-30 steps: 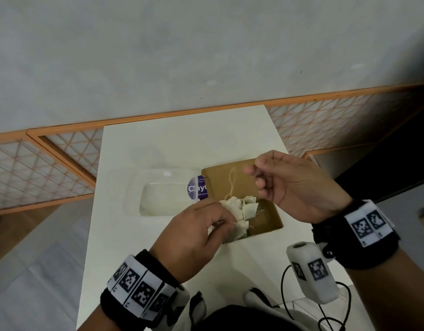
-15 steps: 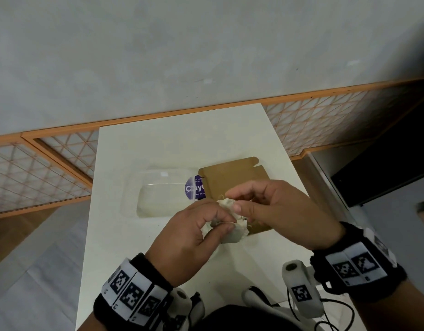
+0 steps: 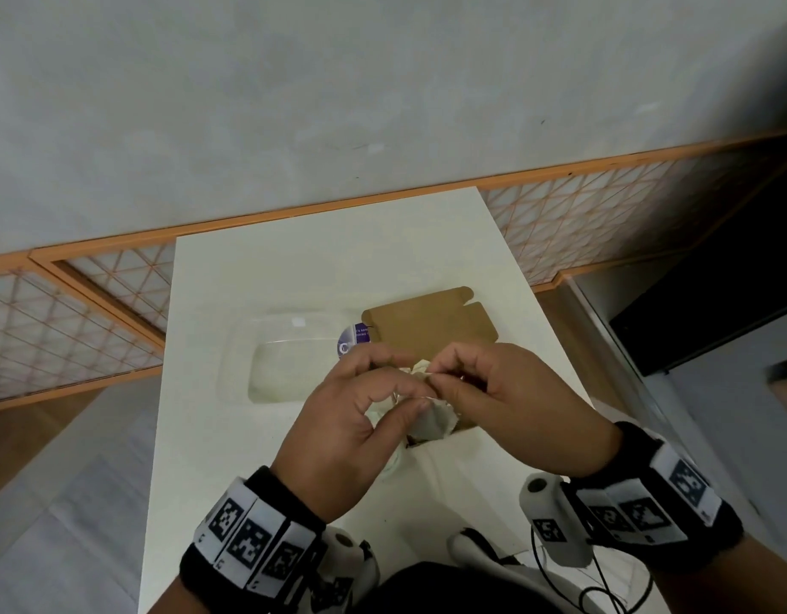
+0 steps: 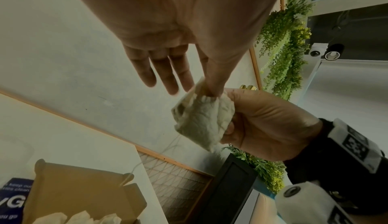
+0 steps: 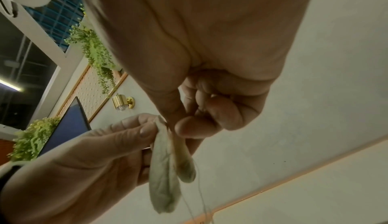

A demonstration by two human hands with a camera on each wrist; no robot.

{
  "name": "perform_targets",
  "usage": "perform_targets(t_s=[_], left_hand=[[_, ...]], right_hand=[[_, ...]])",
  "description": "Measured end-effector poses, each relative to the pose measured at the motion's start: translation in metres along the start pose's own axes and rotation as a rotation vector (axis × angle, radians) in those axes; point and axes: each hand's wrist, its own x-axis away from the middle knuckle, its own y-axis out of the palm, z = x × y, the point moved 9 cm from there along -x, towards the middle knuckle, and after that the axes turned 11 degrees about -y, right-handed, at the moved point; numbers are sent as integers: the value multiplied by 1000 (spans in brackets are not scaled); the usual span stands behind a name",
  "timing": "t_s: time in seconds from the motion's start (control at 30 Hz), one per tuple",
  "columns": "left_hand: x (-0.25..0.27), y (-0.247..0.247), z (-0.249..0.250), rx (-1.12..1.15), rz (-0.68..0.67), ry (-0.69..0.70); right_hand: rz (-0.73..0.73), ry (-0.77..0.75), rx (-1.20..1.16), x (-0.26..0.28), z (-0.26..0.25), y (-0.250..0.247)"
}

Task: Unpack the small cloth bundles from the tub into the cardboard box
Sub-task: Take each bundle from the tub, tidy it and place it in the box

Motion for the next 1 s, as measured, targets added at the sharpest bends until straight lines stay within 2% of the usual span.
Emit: perform_targets(t_s=[0.37,0.6,0.77,0.87,1.0], left_hand=[[0,-2,-8,89,83,29],[-4,12,-39,154,20,-136],[-8,31,-50,243,-57,-226],[-10,37,-70,197,-74,-329],[-8,34,-114,77,-79,-506]], right_hand=[[36,-30,-87,5,4,7],[-41,-52,-146,10,18,36],[22,-15,-80,11,51,47],[79,50,-68,14,77,35],[157,153,182,24,130,-3]])
